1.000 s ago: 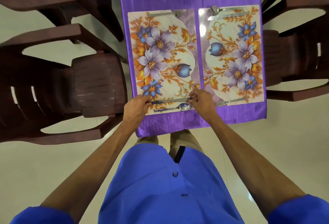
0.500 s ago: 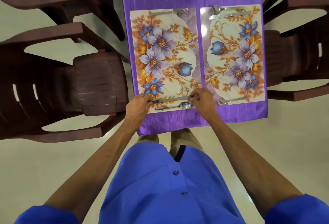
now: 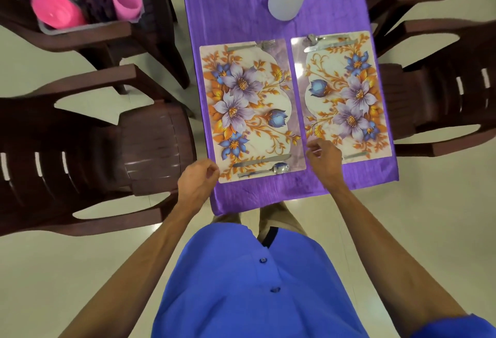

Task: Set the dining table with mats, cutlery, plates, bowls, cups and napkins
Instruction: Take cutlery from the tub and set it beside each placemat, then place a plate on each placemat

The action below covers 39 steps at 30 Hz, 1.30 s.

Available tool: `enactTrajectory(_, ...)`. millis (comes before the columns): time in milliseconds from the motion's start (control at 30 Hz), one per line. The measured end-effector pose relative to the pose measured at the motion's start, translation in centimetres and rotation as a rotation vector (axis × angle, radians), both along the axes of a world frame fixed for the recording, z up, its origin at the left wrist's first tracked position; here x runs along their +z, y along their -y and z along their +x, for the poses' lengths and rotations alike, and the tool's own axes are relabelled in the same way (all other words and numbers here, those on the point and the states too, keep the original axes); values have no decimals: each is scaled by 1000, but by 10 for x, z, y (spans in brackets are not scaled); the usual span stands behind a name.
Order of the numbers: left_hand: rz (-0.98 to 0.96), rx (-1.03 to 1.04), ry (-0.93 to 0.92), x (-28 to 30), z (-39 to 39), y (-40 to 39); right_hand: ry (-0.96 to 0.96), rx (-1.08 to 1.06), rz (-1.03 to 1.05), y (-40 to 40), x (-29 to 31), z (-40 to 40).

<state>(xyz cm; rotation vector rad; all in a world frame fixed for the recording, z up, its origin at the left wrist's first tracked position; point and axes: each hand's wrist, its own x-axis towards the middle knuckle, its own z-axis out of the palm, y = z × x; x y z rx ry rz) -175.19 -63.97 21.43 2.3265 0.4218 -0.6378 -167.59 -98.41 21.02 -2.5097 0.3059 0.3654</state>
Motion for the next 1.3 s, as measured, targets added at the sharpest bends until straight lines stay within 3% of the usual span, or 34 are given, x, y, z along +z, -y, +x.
enactTrajectory(200, 49, -9, 23, 22, -22, -32, 30, -178, 114, -3, 35, -20)
enactTrajectory(433, -10, -3, 177, 46, -50, -65, 7, -78, 329, -57, 64, -60)
enactTrajectory(800, -16, 57, 390, 99, -150, -138, 154, 74, 384, -189, 103, -152)
enactTrajectory(867, 7, 95, 402, 115, -207, -192, 163, 180, 407, -253, 110, -198)
enactTrajectory(1000, 34, 112, 410, 139, -226, -225, 133, 276, 445, -305, 124, -210)
enactTrajectory(1100, 8, 260, 495, 166, -266, -290, 109, 464, 457, -391, 145, -225)
enactTrajectory(1300, -3, 418, 643, 195, -318, -422, 153, 577, 466, -561, 171, -229)
